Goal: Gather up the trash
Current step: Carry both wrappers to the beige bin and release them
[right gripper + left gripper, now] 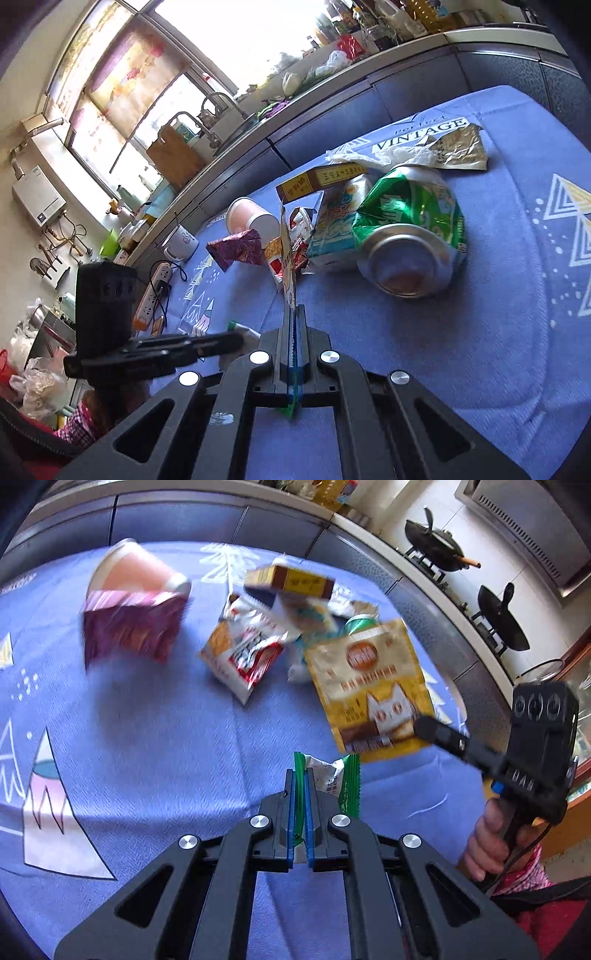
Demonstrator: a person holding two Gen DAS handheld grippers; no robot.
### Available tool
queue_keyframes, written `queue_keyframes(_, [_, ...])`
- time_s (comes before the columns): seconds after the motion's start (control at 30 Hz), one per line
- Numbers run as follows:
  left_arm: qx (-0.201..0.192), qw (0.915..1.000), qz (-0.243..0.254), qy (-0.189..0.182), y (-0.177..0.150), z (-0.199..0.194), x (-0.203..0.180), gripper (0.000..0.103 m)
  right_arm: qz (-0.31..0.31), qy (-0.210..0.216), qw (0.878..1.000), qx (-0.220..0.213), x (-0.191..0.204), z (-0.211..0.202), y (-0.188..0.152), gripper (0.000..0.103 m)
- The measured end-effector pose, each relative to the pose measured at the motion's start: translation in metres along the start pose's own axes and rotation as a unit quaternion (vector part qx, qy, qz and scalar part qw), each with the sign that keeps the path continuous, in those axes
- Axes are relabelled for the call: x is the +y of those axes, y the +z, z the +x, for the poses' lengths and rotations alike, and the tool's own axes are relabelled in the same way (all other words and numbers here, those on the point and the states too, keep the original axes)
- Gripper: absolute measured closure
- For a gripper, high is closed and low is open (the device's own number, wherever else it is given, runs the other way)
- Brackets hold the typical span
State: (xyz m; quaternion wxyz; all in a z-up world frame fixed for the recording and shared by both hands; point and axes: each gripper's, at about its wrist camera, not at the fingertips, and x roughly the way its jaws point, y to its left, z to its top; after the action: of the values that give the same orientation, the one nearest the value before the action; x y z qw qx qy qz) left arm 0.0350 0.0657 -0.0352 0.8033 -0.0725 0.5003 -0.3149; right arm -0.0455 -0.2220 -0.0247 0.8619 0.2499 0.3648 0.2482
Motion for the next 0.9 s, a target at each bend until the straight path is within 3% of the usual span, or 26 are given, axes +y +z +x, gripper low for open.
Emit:
queue_keyframes(0.2, [-0.029, 0.9987, 0.029, -0.029, 0.039, -0.015, -0.042, 0.099, 0.028, -0.008, 0.996, -0.082, -0.025, -0.061, 0.006, 0.102])
queue_keyframes(0.4, [-0.022, 0.9933, 0.098, -0.057, 0.091, 0.021, -0.119, 0.099, 0.084, -0.065, 0.979, -0.172, -0.083, -0.126, 0.015, 0.102])
queue_keyframes(0.53, [0.004, 0.9878, 0.133, -0.082, 0.132, 0.076, -0.184, 0.099, 0.167, -0.127, 0.954, -0.215, -0.149, -0.166, 0.014, 0.102])
queue_keyframes(0.7, [0.024, 0.9768, 0.196, -0.083, 0.176, 0.159, -0.281, 0.099, 0.237, -0.187, 0.919, -0.252, -0.218, -0.208, 0.016, 0.102])
queue_keyframes(0.8, [0.042, 0.9724, 0.216, -0.078, 0.189, 0.215, -0.329, 0.098, 0.263, -0.207, 0.907, -0.254, -0.249, -0.221, 0.018, 0.101])
queue_keyframes(0.9, [0.061, 0.9700, 0.226, -0.065, 0.190, 0.262, -0.359, 0.094, 0.279, -0.215, 0.903, -0.246, -0.267, -0.222, 0.018, 0.099])
